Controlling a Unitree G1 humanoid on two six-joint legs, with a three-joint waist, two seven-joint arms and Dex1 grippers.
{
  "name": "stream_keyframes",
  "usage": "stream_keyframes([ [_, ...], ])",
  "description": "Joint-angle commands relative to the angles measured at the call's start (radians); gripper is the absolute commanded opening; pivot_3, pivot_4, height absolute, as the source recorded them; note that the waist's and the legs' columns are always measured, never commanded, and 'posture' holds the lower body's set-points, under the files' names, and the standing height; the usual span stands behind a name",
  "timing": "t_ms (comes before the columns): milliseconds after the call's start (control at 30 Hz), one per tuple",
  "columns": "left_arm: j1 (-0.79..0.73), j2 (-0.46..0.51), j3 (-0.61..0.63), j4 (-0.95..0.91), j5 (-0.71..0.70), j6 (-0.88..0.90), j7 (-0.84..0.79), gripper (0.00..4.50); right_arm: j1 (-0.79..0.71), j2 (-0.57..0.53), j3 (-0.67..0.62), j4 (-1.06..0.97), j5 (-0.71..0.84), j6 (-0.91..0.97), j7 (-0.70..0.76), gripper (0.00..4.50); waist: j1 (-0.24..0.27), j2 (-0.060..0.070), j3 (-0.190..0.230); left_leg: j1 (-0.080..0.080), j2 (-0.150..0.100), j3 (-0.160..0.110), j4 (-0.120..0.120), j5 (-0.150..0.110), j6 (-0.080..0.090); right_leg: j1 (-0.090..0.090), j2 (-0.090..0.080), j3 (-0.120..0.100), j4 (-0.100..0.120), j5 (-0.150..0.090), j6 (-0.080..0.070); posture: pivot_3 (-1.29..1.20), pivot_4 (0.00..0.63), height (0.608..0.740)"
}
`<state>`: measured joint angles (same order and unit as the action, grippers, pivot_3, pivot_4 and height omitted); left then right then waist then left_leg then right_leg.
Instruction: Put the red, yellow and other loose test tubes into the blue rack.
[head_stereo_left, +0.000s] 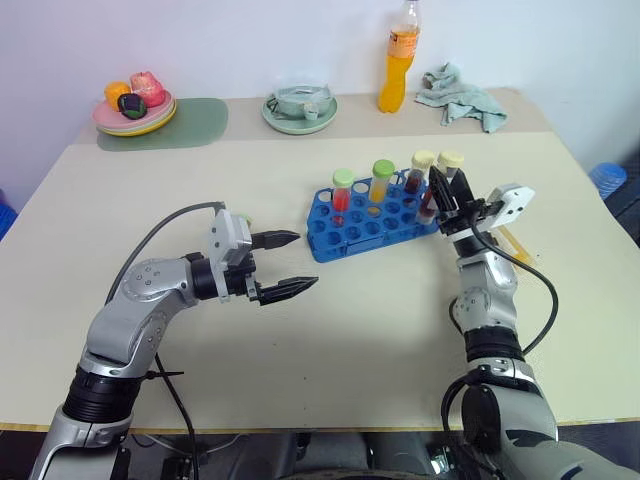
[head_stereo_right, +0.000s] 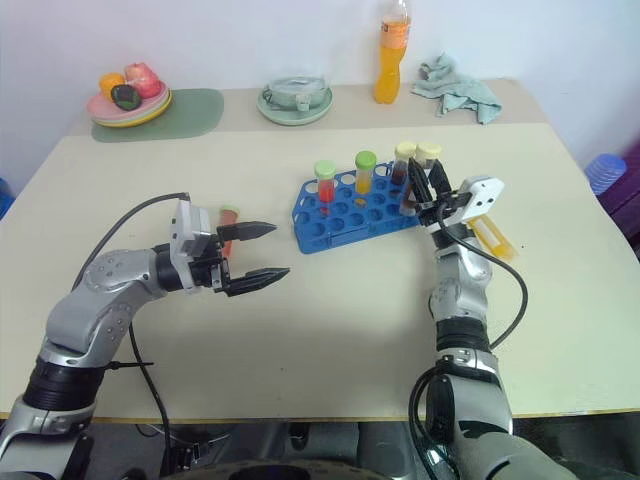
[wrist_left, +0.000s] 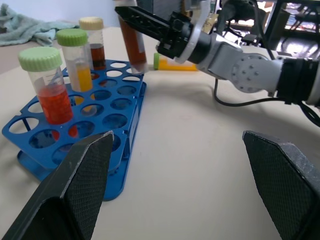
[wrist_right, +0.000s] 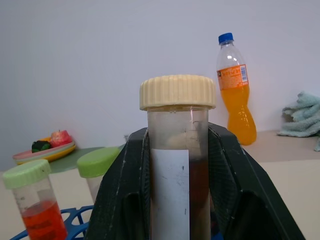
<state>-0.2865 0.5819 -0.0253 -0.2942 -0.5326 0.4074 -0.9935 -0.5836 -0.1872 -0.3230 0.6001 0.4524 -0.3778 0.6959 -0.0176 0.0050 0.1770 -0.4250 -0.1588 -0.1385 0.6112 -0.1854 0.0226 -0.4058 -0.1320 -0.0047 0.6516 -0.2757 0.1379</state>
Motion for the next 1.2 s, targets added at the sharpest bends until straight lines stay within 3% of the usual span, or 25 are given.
stream_keyframes([
  [33, -0.023, 0.015, 0.012, -0.021, 0.000, -0.013, -0.007, 4.26, -0.031, -0.017, -0.017, 0.085, -0.007, -0.031, -0.003, 1.21, 0.000, 0.000, 0.000, 0.000, 0.000, 0.000, 0.000, 0.000, 0.000, 0.000, 0.000, 0.000, 0.000, 0.000, 0.000, 0.00, 0.150, 0.739],
  [600, -0.052, 0.036, 0.030, -0.020, -0.014, 0.003, -0.001, 4.26, -0.064, -0.013, -0.030, 0.212, 0.008, -0.104, 0.021, 1.21, 0.000, 0.000, 0.000, 0.001, 0.000, 0.000, 0.000, 0.000, 0.000, 0.001, 0.000, 0.000, 0.000, 0.000, 0.000, 0.00, 0.150, 0.739],
  [733, -0.058, 0.033, 0.025, -0.024, -0.016, 0.008, -0.001, 4.26, -0.040, -0.006, -0.008, 0.187, -0.015, -0.150, 0.041, 2.73, 0.000, 0.000, 0.000, 0.001, 0.000, 0.000, 0.000, 0.000, 0.000, 0.001, 0.000, 0.000, 0.000, 0.000, 0.000, 0.00, 0.150, 0.739],
  [833, -0.062, 0.031, 0.023, -0.021, -0.017, 0.008, -0.004, 4.26, -0.028, -0.003, 0.001, 0.173, -0.043, -0.188, 0.021, 4.25, -0.002, 0.000, 0.000, 0.000, 0.000, 0.000, 0.000, 0.000, 0.000, 0.000, 0.000, 0.000, 0.000, 0.000, 0.000, 0.00, 0.150, 0.739],
  [867, -0.064, 0.031, 0.022, -0.021, -0.017, 0.009, -0.004, 4.26, -0.025, -0.004, 0.004, 0.169, -0.051, -0.196, 0.016, 4.45, -0.002, 0.000, 0.000, 0.000, 0.000, 0.000, 0.000, 0.000, 0.000, 0.000, 0.000, 0.001, 0.000, 0.000, 0.000, 0.00, 0.150, 0.739],
  [1200, -0.071, 0.013, 0.010, -0.011, -0.012, 0.007, -0.007, 4.26, 0.014, -0.075, 0.015, 0.026, -0.046, -0.094, 0.008, 4.45, 0.003, 0.000, 0.000, 0.000, 0.000, 0.000, 0.000, 0.000, 0.000, 0.000, 0.000, 0.001, 0.000, 0.000, 0.000, 0.00, 0.150, 0.739],
])
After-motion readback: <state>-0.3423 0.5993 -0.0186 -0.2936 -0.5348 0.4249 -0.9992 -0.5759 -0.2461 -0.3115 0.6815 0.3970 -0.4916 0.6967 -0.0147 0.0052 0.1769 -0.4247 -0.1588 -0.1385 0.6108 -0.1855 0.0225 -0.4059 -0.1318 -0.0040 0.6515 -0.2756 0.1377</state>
